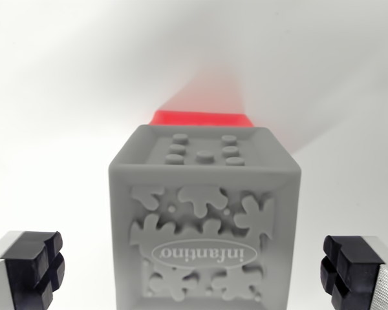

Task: Destack cube

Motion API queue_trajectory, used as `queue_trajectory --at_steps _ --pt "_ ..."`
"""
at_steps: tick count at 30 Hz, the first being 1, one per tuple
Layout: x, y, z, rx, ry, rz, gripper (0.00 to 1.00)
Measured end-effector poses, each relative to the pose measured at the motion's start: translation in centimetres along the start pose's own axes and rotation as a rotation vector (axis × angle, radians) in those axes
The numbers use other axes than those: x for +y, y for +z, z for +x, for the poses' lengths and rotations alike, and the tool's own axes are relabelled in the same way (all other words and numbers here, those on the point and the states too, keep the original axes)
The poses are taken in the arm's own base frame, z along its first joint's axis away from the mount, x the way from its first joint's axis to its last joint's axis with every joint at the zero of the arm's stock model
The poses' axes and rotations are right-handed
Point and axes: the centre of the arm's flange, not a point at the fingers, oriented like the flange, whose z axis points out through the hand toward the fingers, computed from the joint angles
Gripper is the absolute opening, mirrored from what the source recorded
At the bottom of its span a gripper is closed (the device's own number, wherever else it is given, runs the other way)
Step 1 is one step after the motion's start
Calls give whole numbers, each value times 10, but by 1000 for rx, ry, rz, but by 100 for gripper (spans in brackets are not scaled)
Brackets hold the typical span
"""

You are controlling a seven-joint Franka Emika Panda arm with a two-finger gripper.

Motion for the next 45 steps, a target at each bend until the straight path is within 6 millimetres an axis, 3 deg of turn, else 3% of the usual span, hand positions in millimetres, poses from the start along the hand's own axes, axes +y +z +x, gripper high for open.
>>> queue_trajectory --at_steps 17,18,45 --pt "0 28 0 0 0 1 100" --pt "1 29 0 0 0 1 0" --pt "0 29 0 1 0 2 0"
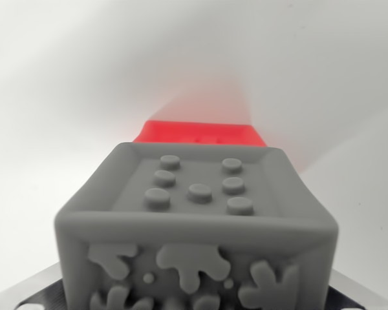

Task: Destack cube

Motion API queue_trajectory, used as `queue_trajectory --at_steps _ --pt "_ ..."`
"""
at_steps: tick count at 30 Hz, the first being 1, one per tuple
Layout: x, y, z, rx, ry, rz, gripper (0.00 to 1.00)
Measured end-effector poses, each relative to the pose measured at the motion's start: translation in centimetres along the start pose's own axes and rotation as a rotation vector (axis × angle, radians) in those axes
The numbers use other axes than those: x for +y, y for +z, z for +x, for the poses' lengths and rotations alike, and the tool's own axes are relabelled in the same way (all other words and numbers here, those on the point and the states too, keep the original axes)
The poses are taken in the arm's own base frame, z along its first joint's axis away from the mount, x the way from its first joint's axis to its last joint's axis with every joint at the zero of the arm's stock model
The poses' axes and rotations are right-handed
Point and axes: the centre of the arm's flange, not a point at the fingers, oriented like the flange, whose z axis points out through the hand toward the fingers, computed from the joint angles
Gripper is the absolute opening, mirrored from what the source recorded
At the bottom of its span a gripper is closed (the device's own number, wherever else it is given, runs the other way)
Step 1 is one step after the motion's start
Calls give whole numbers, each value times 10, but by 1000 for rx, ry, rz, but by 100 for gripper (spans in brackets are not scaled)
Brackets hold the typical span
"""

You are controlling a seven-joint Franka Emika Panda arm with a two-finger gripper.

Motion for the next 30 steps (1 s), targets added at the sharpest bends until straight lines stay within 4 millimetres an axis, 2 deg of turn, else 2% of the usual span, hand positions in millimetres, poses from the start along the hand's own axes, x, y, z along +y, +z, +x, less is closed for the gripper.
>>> queue_trajectory --at_steps 15,30 --pt "0 -1 0 0 0 1 0" --pt "-1 -17 0 1 0 3 0"
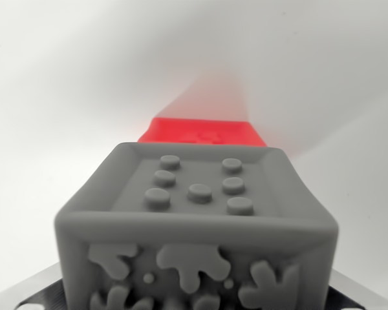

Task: Destack cube

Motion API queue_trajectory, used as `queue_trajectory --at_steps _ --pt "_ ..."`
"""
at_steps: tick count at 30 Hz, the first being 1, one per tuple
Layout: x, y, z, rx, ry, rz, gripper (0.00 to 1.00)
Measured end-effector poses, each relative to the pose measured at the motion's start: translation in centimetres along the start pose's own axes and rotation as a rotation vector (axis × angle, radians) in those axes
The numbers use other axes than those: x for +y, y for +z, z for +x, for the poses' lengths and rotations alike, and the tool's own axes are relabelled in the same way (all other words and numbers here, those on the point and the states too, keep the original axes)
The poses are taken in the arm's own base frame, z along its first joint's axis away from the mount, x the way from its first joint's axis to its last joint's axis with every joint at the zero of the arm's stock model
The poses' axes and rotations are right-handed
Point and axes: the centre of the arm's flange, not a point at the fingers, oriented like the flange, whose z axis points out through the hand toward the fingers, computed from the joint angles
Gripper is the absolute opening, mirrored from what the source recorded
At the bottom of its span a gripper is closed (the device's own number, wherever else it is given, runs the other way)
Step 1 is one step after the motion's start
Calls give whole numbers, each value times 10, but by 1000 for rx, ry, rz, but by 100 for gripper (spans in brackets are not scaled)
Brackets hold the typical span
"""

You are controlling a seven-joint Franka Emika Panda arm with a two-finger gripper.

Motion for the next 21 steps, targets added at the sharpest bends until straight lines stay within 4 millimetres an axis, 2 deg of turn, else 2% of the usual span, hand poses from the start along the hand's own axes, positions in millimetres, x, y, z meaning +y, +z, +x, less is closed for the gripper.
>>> queue_trajectory --at_steps 21 --pt "-1 -42 0 2 0 2 0"
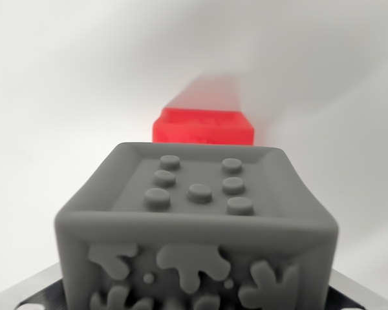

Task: Destack cube

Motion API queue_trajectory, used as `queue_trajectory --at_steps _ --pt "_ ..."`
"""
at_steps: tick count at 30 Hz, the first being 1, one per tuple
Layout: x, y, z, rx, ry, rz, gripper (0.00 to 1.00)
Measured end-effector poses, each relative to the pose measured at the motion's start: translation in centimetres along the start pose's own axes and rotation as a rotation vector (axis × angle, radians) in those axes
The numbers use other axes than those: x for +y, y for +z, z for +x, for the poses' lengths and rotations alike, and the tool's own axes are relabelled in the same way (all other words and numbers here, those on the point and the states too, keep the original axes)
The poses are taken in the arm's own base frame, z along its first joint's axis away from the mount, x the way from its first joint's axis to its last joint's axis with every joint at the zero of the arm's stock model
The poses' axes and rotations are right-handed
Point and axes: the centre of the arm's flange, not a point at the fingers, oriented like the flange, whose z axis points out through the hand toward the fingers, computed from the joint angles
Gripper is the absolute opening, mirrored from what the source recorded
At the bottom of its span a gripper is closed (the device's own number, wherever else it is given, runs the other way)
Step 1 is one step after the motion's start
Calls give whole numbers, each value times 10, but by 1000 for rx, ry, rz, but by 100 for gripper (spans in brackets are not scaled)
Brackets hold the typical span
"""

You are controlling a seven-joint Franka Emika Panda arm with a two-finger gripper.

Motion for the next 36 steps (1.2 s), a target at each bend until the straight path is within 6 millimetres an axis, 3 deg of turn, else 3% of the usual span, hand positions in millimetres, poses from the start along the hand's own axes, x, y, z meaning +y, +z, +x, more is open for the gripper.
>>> queue_trajectory --at_steps 31,36 --pt "1 -88 0 4 -1 3 0" --pt "2 -88 4 3 -8 1 0"
